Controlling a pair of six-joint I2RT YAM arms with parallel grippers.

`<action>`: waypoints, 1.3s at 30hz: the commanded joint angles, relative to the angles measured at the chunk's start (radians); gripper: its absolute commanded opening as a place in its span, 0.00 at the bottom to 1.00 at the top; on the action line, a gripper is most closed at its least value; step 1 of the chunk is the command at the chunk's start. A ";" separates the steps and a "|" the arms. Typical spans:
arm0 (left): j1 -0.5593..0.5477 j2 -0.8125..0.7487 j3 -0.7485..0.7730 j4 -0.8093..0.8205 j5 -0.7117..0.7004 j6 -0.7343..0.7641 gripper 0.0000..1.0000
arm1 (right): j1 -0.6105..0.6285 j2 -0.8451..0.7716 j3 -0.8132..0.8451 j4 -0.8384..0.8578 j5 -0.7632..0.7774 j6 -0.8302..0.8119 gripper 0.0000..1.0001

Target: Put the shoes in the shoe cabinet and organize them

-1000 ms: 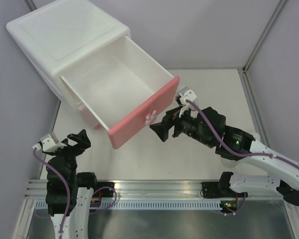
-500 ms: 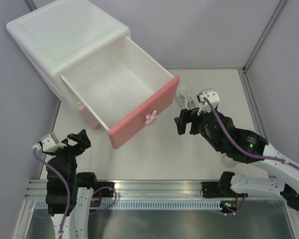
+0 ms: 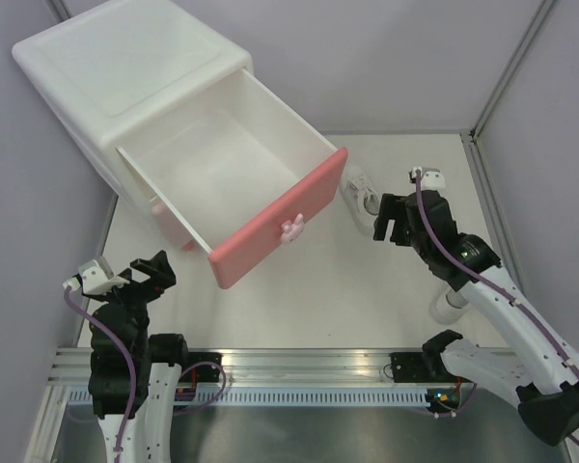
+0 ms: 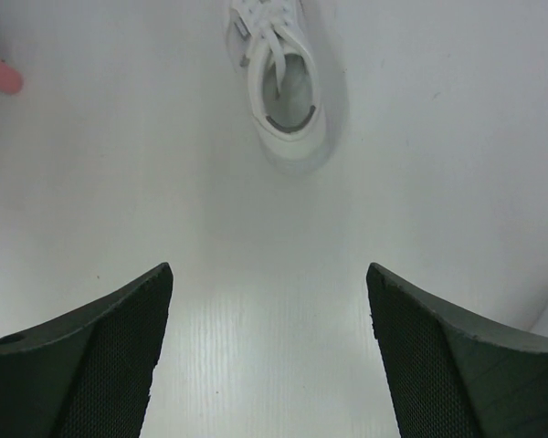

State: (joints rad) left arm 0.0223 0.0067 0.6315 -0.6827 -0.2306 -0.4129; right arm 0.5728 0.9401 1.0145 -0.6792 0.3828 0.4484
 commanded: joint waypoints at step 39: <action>0.002 -0.080 0.007 0.014 -0.007 0.017 0.99 | -0.455 0.960 0.242 0.331 -0.450 -0.034 0.46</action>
State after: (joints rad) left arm 0.0223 0.0067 0.6315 -0.6830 -0.2306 -0.4126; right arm 0.1192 1.9011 1.2469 -0.3477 -0.0807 0.4355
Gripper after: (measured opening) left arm 0.989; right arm 0.484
